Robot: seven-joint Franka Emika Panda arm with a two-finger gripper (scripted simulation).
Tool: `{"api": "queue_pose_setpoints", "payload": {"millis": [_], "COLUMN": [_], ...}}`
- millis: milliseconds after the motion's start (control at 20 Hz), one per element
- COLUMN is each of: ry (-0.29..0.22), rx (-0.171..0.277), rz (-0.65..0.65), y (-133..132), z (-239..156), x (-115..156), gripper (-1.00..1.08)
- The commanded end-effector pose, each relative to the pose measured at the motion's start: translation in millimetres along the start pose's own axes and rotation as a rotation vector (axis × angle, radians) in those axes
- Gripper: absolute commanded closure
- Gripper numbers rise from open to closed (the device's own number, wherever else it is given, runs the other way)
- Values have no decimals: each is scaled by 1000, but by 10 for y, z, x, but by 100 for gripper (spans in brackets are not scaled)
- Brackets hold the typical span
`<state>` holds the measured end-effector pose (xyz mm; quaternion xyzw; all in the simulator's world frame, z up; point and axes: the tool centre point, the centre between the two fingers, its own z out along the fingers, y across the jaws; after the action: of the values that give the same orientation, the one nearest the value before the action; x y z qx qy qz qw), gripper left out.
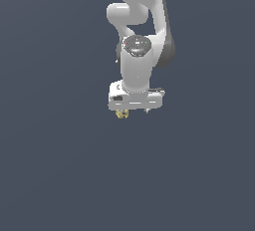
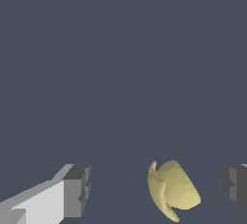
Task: Pick up the object and move it to a goal position.
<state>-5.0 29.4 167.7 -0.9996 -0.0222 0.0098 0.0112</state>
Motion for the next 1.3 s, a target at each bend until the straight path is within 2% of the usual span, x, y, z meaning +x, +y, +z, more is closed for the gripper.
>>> {"api": "queue_pose_setpoints", "payload": {"millis": [0, 450, 850, 1250], "ry": [0, 11, 11, 11], "rx": [0, -24, -23, -26], "rz": [0, 19, -4, -104], "y": [0, 273, 280, 347], "z": [0, -148, -100, 86], "x": [0, 50, 16, -140], "gripper": [-92, -92, -92, -92]}}
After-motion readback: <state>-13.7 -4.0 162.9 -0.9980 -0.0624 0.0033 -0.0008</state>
